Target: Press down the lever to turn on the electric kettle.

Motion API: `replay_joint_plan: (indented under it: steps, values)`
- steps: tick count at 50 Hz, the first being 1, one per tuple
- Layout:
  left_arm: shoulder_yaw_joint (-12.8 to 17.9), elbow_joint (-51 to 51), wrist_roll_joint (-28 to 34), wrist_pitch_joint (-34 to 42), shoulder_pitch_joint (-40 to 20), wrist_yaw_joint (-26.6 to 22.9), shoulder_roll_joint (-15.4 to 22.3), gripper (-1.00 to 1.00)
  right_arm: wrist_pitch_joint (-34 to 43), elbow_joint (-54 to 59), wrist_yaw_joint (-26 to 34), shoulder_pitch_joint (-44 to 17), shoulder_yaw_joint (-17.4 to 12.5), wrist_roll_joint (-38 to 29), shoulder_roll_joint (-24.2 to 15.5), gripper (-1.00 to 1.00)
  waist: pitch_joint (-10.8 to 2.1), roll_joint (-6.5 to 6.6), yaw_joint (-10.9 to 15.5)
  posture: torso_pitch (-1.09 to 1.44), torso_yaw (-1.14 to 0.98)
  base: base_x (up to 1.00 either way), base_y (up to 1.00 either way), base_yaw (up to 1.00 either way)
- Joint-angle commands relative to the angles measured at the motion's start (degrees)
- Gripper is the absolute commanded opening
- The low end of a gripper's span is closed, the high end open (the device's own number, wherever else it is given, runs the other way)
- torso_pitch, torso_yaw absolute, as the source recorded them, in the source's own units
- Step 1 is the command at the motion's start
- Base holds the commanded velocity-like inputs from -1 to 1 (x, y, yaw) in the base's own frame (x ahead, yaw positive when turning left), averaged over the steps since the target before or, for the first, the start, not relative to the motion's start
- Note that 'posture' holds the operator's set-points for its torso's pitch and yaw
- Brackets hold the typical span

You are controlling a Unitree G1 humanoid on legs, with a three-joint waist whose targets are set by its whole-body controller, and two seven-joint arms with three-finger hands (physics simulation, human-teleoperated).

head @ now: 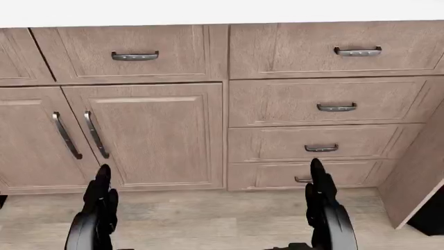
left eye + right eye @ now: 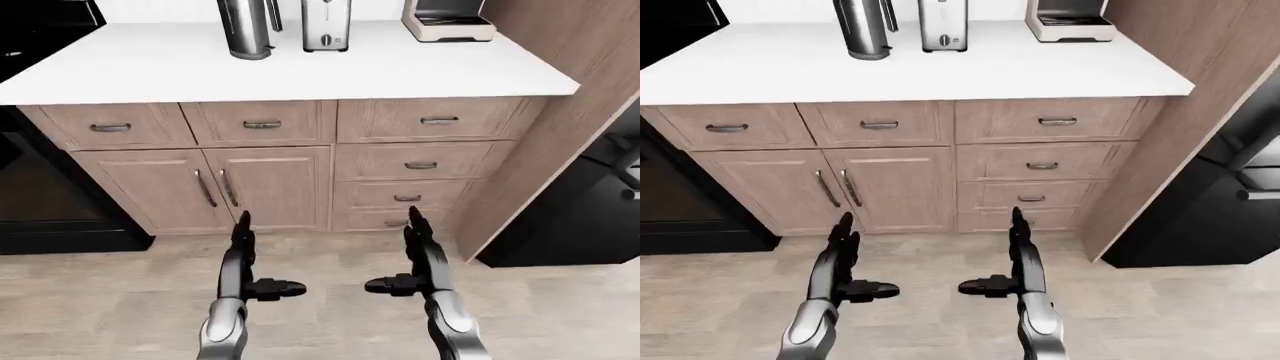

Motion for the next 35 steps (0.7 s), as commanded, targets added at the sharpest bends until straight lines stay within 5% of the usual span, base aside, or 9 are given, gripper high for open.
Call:
replay_joint_plan:
  steps: [1,3,5,7,8,35]
  values:
    - [0.07,-8.2,0.26,-1.72,-1.28,0.21,0.43,1.0,-2.04,-5.44,-0.25,-1.7,-0.2,0.41,-0.14,1.0,-0.05,-0.45,-0.12,0.0,0.0,0.0,0.0,0.0]
    - [0.15,-9.12,0.54,-1.23,-1.21,0.22,0.43,1.0,-1.67,-5.95,-0.3,-1.69,-0.11,0.31,-0.17,1.0,-3.6,-0.04,0.42,0.0,0.0,0.0,0.0,0.0]
    - [0.22,-9.32,0.7,-1.31,-1.12,0.2,0.41,1.0,-1.84,-5.67,-0.25,-1.78,-0.09,0.29,-0.18,1.0,-1.01,-0.44,0.31,0.0,0.0,0.0,0.0,0.0]
    - [0.25,-9.11,0.9,-1.61,-1.13,0.23,0.36,1.0,-1.71,-6.39,-0.21,-1.57,0.09,0.16,-0.15,1.0,-3.9,-0.45,0.41,0.0,0.0,0.0,0.0,0.0]
    - [0.09,-9.35,1.13,-1.66,-1.0,0.22,0.31,1.0,-1.45,-7.16,-0.22,-1.4,0.14,0.1,-0.13,1.0,-4.22,-0.44,0.46,0.0,0.0,0.0,0.0,0.0]
    - [-1.65,-30.69,2.93,11.98,0.02,0.5,-0.29,1.0,10.07,-24.57,-0.92,-3.69,-0.26,-2.09,-0.58,1.0,-4.9,-0.3,0.52,0.0,0.0,0.0,0.0,0.0]
